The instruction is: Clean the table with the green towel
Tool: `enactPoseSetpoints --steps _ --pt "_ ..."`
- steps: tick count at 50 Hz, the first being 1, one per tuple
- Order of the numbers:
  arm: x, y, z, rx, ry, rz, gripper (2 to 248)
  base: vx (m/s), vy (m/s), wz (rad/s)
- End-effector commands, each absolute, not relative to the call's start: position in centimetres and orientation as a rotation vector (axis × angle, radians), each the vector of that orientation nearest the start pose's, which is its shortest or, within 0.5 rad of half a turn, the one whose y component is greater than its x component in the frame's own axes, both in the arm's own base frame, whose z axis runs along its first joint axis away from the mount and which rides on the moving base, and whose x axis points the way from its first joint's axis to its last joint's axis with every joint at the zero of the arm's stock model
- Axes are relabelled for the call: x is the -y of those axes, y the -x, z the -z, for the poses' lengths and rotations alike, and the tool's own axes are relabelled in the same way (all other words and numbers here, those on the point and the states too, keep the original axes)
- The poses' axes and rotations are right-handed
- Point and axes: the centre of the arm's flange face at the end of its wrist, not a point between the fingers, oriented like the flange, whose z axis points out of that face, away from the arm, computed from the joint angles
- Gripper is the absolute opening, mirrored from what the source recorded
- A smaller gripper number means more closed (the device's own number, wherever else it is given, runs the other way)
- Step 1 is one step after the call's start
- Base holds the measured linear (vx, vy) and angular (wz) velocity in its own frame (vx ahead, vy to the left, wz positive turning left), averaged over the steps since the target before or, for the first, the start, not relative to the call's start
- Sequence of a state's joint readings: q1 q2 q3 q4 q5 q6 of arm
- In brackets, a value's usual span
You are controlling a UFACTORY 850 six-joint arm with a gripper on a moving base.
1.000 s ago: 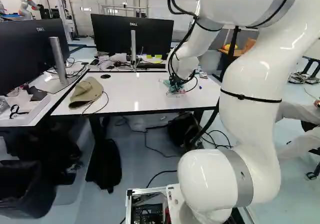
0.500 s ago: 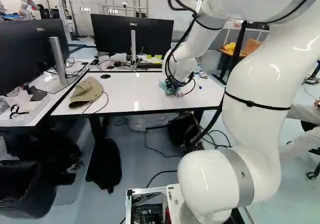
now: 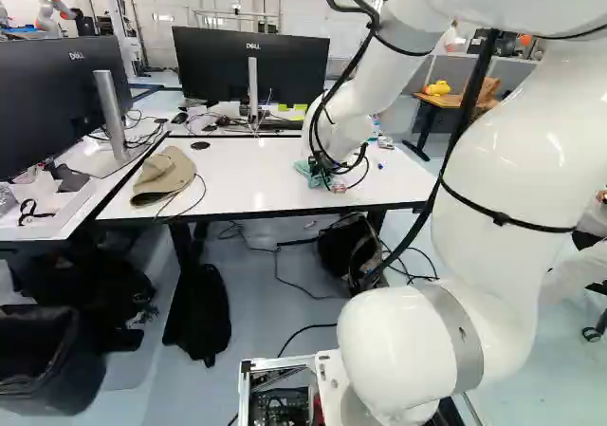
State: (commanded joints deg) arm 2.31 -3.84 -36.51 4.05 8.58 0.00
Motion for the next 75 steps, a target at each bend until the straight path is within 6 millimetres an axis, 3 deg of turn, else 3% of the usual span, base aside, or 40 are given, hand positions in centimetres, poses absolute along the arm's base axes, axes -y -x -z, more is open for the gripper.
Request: enactPoseSetpoints --steps 16,29,60,75 --pt "-1.5 -40.9 -40.7 -0.051 2.916 1.09 50 0.0 0.0 0.0" --pt "0.0 -39.6 -40.7 -0.106 2.926 1.095 50 0.0 0.0 0.0" --pt "4.9 -40.6 -40.7 -0.283 2.954 1.109 50 0.0 0.0 0.0" --pt "7.1 -42.3 -40.7 -0.353 2.961 1.116 50 0.0 0.0 0.0"
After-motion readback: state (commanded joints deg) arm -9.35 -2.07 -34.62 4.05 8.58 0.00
